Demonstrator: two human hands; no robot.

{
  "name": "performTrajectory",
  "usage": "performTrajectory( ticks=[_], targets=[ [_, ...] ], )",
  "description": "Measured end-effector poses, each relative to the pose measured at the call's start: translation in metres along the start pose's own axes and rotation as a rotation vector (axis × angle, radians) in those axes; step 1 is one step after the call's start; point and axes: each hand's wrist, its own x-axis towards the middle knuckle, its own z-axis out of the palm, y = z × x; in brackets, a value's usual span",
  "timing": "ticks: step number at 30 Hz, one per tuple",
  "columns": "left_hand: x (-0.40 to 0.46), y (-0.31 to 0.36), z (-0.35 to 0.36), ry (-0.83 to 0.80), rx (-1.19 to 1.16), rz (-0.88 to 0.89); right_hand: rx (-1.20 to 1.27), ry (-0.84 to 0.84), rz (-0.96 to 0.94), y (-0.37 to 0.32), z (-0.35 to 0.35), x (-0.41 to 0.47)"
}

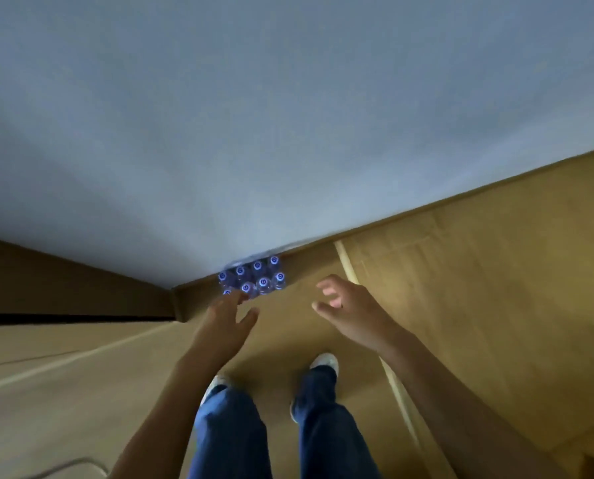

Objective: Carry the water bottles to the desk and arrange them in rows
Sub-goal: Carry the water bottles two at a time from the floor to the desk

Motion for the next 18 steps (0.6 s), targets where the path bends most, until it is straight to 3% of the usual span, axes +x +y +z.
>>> performTrajectory(
  ticks=[7, 18],
  targets=[
    [0.040, -0.040, 0.054, 0.064, -0.068, -0.106, 0.019, -0.053, -0.028, 0.052, 0.015, 0.092],
    [0.180, -0.174, 0.186, 0.111, -0.030, -0.114, 0.057, -0.016, -0.041, 0.189, 0.164, 0.234]
  ],
)
